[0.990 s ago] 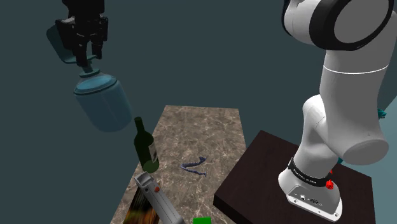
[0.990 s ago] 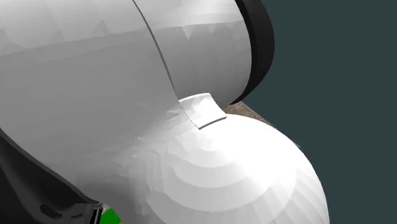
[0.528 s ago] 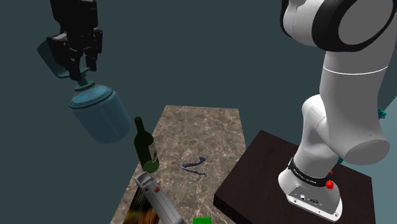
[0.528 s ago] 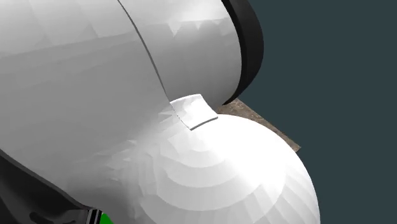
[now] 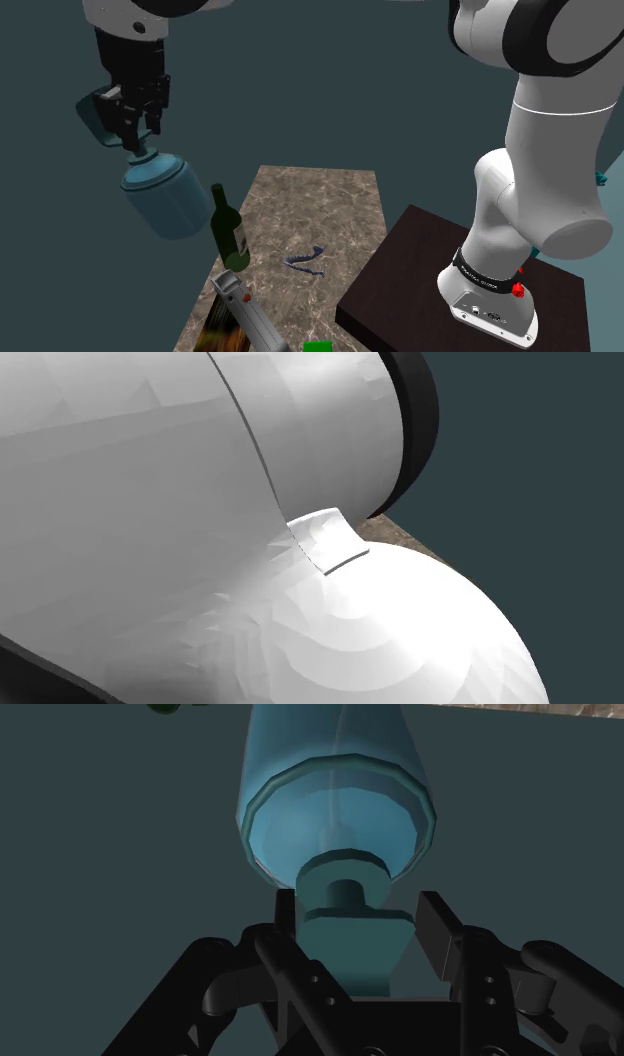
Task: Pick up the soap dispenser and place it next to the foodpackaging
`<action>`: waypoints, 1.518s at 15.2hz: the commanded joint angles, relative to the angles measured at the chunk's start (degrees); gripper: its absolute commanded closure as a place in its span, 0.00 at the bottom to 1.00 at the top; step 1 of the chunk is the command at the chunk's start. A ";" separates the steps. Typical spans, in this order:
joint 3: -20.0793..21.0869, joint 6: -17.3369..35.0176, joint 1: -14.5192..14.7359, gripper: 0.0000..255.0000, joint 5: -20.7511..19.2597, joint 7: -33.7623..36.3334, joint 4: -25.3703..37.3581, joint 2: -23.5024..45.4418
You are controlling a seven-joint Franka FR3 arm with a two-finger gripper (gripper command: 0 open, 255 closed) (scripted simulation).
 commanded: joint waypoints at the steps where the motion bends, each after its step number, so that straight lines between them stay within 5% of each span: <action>1: -0.01 1.70 -0.02 1.00 0.00 0.00 -1.83 -0.25; 23: -0.05 18.48 -0.05 1.00 -0.17 0.33 -18.02 0.33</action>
